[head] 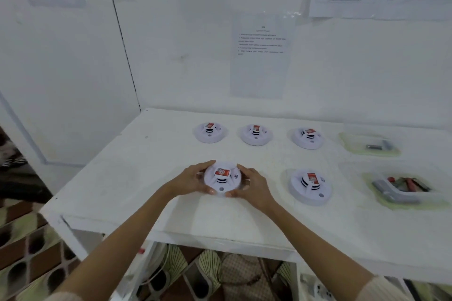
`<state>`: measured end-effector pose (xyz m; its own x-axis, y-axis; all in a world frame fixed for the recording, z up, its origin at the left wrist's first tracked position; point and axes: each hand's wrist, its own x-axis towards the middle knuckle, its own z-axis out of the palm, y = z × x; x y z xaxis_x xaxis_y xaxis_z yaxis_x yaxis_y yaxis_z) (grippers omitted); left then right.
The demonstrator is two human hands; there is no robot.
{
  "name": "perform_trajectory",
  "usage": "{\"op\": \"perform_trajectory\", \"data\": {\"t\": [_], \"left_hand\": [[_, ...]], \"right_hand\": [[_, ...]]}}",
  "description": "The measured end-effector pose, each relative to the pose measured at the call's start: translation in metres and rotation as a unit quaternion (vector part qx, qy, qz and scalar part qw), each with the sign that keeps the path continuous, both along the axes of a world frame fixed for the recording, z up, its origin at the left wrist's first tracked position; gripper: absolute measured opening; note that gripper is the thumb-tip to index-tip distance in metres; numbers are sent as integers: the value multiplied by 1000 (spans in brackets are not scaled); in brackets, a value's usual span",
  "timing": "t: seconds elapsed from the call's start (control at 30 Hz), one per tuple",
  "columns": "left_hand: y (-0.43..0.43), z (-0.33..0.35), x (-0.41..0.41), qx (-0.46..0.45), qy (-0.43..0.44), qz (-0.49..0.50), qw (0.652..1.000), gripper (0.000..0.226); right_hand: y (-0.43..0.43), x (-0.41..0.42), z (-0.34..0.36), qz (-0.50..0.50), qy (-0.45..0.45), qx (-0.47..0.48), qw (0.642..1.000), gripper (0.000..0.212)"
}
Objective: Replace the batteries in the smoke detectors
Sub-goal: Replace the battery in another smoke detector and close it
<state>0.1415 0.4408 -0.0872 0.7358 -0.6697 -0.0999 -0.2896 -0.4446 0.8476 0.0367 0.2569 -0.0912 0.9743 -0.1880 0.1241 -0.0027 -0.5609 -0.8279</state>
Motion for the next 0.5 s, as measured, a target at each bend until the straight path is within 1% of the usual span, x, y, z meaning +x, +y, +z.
{"op": "perform_trajectory", "data": {"t": [0.07, 0.13, 0.17, 0.23, 0.27, 0.3, 0.33, 0.43, 0.5], "left_hand": [[1, -1, 2, 12, 4, 0, 1000, 88], [1, 3, 4, 30, 15, -13, 999, 88], [1, 7, 4, 42, 18, -21, 999, 91], [-3, 17, 4, 72, -4, -21, 997, 108], [-8, 22, 3, 76, -30, -12, 997, 116], [-14, 27, 1, 60, -57, -7, 997, 119], [-22, 31, 0, 34, -83, -3, 996, 115], [-58, 49, -19, -35, -131, -22, 991, 83], [-82, 54, -28, -67, -155, -39, 985, 75]], "right_hand": [[1, -2, 3, 5, 4, -1, 1000, 65], [1, -3, 5, 9, 12, -3, 1000, 67], [0, -3, 6, 15, 18, -2, 1000, 71], [-2, -5, 11, 24, 34, -7, 999, 82], [-6, -6, 14, 25, 31, -14, 999, 85], [-12, -9, 17, 25, 19, -21, 999, 84], [-18, -12, 21, 22, -4, -31, 999, 81], [-51, -23, 30, 7, -53, -73, 996, 70], [-75, -30, 37, -19, -69, -96, 993, 70]]}}
